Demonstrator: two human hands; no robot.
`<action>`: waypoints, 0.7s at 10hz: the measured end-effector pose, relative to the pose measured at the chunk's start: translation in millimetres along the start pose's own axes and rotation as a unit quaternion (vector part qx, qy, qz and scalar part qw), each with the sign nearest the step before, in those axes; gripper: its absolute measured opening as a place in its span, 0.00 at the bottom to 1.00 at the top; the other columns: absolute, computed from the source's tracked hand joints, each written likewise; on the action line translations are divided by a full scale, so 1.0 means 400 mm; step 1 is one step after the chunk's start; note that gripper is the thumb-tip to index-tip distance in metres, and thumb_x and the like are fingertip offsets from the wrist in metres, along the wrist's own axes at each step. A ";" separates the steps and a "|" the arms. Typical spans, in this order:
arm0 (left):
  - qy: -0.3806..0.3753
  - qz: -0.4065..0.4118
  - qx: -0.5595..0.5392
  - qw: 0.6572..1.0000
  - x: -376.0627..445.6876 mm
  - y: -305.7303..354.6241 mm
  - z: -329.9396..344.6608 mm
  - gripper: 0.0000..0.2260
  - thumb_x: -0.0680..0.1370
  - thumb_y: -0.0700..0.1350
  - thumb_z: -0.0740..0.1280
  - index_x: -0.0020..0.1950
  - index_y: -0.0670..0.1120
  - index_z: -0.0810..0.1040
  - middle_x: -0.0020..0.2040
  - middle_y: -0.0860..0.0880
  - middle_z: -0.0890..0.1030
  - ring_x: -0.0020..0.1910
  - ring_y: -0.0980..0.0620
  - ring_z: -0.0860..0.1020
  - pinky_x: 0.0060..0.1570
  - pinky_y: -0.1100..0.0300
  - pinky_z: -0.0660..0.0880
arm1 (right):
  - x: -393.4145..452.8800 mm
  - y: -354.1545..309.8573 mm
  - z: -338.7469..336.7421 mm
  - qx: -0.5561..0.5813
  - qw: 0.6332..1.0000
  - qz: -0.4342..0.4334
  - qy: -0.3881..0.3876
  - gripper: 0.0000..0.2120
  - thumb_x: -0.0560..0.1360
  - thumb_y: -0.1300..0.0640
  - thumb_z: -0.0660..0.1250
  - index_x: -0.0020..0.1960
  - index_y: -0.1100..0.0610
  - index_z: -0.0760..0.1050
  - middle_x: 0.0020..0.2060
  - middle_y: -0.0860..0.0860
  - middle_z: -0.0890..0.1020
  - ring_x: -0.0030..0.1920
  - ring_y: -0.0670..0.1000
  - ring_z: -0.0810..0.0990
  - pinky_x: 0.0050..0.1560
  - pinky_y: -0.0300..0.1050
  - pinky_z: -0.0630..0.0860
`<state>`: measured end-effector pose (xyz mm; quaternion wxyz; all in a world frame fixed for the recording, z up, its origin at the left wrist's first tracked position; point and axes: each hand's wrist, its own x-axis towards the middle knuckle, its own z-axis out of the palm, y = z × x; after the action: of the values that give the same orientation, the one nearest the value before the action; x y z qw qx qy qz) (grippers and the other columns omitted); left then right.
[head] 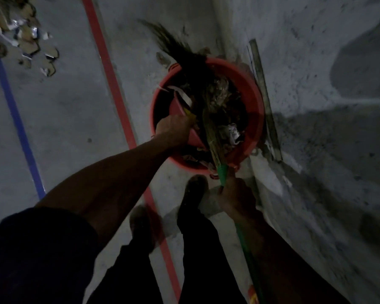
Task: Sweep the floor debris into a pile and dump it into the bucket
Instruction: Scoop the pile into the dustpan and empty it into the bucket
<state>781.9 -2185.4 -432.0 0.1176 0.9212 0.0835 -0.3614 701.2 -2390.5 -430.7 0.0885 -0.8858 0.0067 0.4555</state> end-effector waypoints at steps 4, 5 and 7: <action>0.107 -0.011 0.014 0.994 -0.215 -0.075 -0.065 0.11 0.80 0.47 0.62 0.57 0.42 0.79 0.50 0.37 0.80 0.47 0.37 0.79 0.37 0.55 0.68 | -0.163 0.072 0.031 0.012 0.999 -0.021 0.043 0.33 0.81 0.49 0.60 0.80 0.54 0.50 0.66 0.58 0.72 0.63 0.60 0.74 0.59 0.52 0.72; 0.132 0.000 0.008 0.991 -0.254 -0.080 -0.083 0.11 0.80 0.47 0.63 0.56 0.41 0.79 0.50 0.36 0.80 0.47 0.36 0.79 0.37 0.55 0.67 | -0.229 0.096 0.037 0.085 0.996 -0.011 0.037 0.34 0.80 0.52 0.64 0.80 0.53 0.50 0.69 0.57 0.71 0.67 0.59 0.71 0.62 0.50 0.70; 0.185 0.018 0.027 0.982 -0.303 -0.097 -0.089 0.08 0.81 0.44 0.62 0.47 0.39 0.75 0.36 0.45 0.74 0.31 0.46 0.71 0.31 0.56 0.65 | -0.337 0.101 0.084 0.175 0.971 -0.058 0.153 0.31 0.76 0.55 0.69 0.75 0.59 0.63 0.62 0.63 0.78 0.61 0.63 0.78 0.60 0.49 0.72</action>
<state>707.7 -2146.8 -329.7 0.0820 0.9762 0.0779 -0.1851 591.5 -2433.9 -347.0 0.2665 -0.9146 0.0485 0.3001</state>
